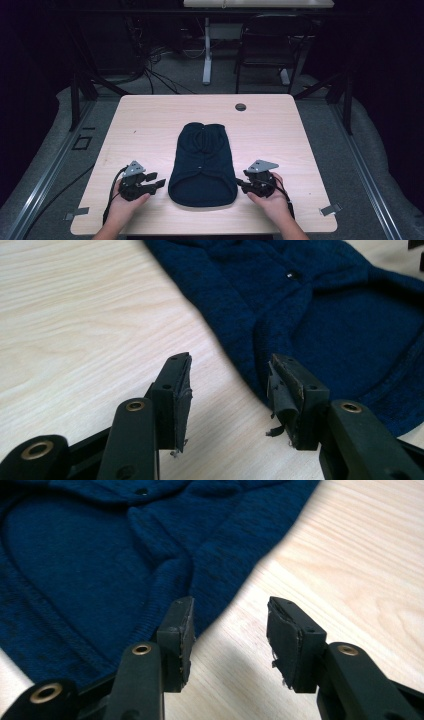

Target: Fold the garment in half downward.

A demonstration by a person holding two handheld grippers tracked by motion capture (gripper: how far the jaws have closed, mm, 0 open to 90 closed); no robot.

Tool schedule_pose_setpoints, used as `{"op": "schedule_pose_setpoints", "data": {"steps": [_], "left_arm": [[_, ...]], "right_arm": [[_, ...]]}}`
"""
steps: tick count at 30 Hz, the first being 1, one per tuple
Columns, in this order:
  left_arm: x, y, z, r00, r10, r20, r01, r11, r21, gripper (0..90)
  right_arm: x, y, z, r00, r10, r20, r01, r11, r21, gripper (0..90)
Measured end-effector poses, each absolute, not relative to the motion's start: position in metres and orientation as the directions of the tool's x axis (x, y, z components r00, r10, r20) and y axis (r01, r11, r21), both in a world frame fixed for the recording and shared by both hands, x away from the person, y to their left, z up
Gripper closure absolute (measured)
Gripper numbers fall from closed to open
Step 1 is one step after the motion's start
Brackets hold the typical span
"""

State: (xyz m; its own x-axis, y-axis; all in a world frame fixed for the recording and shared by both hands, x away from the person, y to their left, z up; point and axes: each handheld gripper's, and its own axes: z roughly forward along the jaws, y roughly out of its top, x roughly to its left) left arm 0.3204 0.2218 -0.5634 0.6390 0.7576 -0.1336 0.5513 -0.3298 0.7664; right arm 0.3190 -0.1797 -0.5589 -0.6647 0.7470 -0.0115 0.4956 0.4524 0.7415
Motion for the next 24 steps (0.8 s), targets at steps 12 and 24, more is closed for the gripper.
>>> {"op": "schedule_pose_setpoints", "data": {"steps": [12,24], "left_arm": [[0.358,0.204,-0.544,0.671,0.726,-0.15,0.551,-0.353,0.756,54.9],[0.402,0.175,-0.549,0.705,0.706,-0.069,0.517,-0.445,0.731,60.2]], "right_arm": [[0.343,-0.162,-0.538,-0.726,0.687,-0.04,0.464,0.531,0.709,55.7],[0.394,-0.144,-0.533,-0.736,0.676,-0.023,0.486,0.552,0.677,60.4]]}}
